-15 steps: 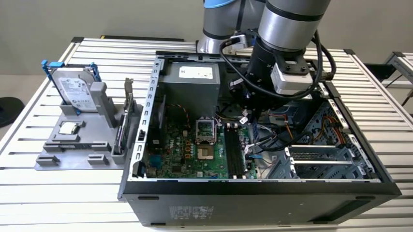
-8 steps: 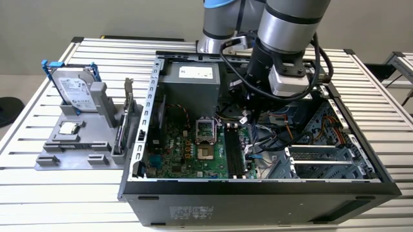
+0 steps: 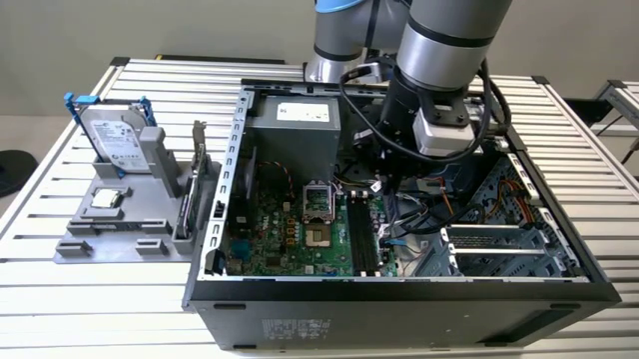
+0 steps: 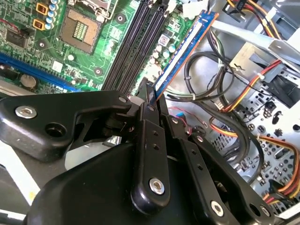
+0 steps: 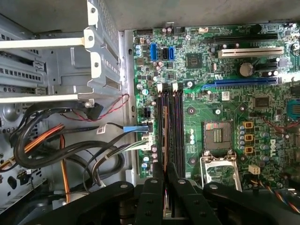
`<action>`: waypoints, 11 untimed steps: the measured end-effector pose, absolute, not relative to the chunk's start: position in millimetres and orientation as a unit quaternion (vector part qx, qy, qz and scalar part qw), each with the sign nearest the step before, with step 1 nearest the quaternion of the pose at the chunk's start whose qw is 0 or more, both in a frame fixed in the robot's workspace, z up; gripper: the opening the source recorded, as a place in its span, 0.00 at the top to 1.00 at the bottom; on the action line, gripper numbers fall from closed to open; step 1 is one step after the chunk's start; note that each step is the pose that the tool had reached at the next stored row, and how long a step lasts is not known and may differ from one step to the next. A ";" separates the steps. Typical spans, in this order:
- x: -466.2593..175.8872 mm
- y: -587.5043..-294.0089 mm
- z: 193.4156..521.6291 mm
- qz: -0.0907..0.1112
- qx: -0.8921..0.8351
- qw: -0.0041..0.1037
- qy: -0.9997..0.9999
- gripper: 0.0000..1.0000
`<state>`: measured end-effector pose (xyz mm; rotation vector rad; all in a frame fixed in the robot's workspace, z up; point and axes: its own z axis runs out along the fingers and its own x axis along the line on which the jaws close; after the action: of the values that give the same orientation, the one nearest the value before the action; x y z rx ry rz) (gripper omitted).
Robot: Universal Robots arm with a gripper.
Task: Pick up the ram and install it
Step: 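Insert the ram into the slot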
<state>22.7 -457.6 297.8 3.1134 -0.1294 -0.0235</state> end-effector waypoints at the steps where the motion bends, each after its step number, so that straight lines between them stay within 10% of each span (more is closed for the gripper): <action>1: 22.7 -457.7 296.0 -0.008 0.999 0.013 -0.042 1.00; 11: 22.1 -458.9 284.2 -0.007 0.999 0.013 -0.030 1.00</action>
<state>22.1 -458.9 284.2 3.1146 -0.0926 -0.0230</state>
